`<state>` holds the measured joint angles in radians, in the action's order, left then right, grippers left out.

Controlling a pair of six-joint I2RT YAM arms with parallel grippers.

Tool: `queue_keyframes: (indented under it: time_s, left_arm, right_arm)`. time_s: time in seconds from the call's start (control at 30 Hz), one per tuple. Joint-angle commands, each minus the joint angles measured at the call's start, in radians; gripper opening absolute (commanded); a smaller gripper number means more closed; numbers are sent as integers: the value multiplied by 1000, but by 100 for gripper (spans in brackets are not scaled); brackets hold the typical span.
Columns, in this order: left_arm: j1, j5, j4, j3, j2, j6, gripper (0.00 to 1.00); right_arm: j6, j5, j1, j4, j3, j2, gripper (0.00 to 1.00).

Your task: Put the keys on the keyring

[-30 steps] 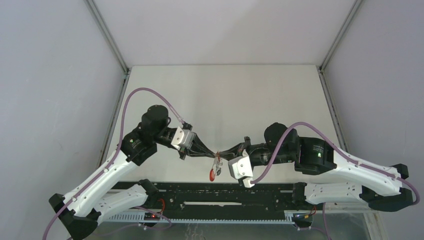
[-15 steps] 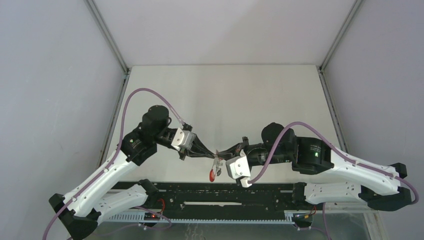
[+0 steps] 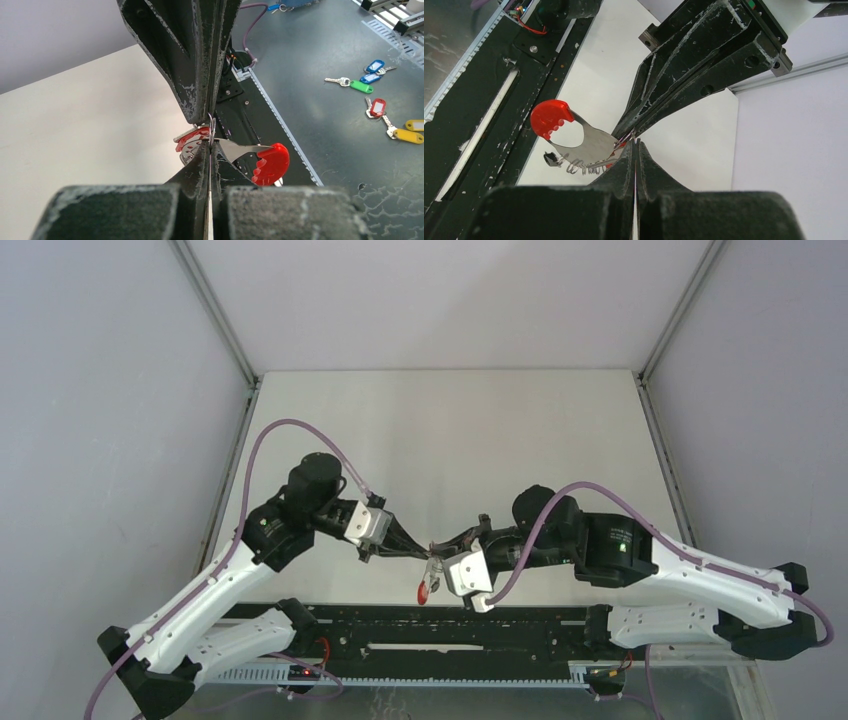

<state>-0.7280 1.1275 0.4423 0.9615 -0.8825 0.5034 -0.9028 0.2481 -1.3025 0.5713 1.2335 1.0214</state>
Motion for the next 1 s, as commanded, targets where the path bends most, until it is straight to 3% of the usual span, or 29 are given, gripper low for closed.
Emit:
queue_keyframes:
  time_s: [0.0,0.63,0.97]
  left_arm:
    - [-19,-18,16,47,3,63,0]
    - [-34,-37,30,77,-2,90,0]
    - [-40,-22,18,103,-10,108,0]
  right_arm:
    - [29,-5,-11,-42,62,19,0]
    - [97,-21,-9,-42,75,72,0]
    - [125,49,-6,-58,75,69,1]
